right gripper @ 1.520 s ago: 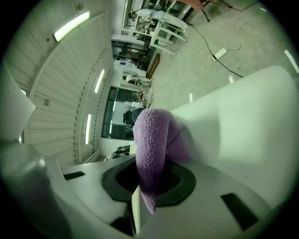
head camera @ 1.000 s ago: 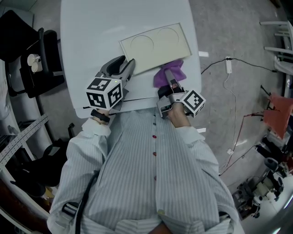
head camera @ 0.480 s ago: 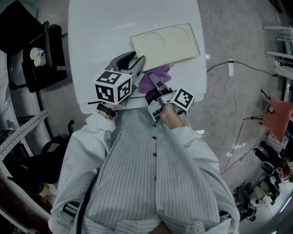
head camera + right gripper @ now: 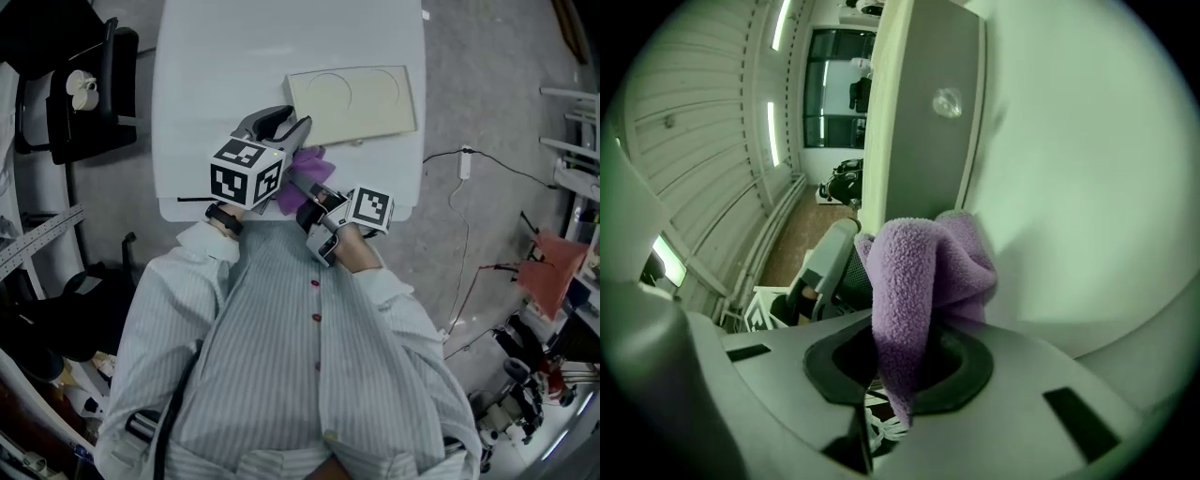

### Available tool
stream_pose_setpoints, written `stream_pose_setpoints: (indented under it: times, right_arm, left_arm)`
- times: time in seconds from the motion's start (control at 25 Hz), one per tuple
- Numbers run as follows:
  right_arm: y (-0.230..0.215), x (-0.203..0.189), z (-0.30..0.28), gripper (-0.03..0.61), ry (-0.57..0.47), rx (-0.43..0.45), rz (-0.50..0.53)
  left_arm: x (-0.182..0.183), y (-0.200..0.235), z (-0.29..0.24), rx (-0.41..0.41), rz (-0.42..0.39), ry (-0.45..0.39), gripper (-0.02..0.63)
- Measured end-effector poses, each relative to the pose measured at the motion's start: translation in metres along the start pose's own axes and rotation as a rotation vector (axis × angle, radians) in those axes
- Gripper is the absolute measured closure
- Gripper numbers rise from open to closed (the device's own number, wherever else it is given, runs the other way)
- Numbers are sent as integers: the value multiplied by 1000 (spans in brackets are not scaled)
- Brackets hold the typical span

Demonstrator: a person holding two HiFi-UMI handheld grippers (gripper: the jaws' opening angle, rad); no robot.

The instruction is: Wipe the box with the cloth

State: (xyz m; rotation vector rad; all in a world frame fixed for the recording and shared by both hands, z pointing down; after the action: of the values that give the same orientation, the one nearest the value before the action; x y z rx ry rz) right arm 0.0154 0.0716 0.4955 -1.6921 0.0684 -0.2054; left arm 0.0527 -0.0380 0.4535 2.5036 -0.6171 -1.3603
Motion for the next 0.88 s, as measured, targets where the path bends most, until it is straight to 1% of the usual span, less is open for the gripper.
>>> stream_pose_setpoints:
  times: [0.08,0.16,0.24,0.32,0.44,0.52,0.6,0.76,0.88]
  right_arm:
    - [16,11,18,517,23,-1,48]
    - [37,30,41,517,46,-5,149]
    - [62,53,62,517,72,-11,285]
    - [90,73,71,517,108,-15,427]
    - [137,96,61,517,219,-9,645]
    - [163,107,39,517,338,14,777]
    - [180,112,10,517,477,34,875]
    - [185,97,-48,517,787,34,967]
    - [170,69,-86,517,1071,10,1018]
  left_arm:
    - [2,-2,1,18,-9,-4,480]
    - [3,-8,4,42,-38,-5,480]
    - [0,-15,9,60,-66,-3,480]
    - [-5,-21,17,68,-74,-2,480]
    - [-10,-34,28,74,-57,-11,480]
    - [-13,-44,31,84,-40,-20,480]
    - [-17,-52,33,96,-20,-26,480]
    - [-29,-67,33,106,13,-24,480]
    - [-34,-73,34,108,47,-30,480]
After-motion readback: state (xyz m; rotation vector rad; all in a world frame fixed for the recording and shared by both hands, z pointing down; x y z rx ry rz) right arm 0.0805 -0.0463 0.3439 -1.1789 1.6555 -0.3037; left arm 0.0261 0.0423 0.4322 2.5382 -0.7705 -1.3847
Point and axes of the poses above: the fingertips, and each gripper's own axes: z backward along the fingers, y to its left, x out of its top, the point moved 4 cm from there along z, backward along the fingers, and after that the axes turned 12 degrees about x, right-handed, at the moved point
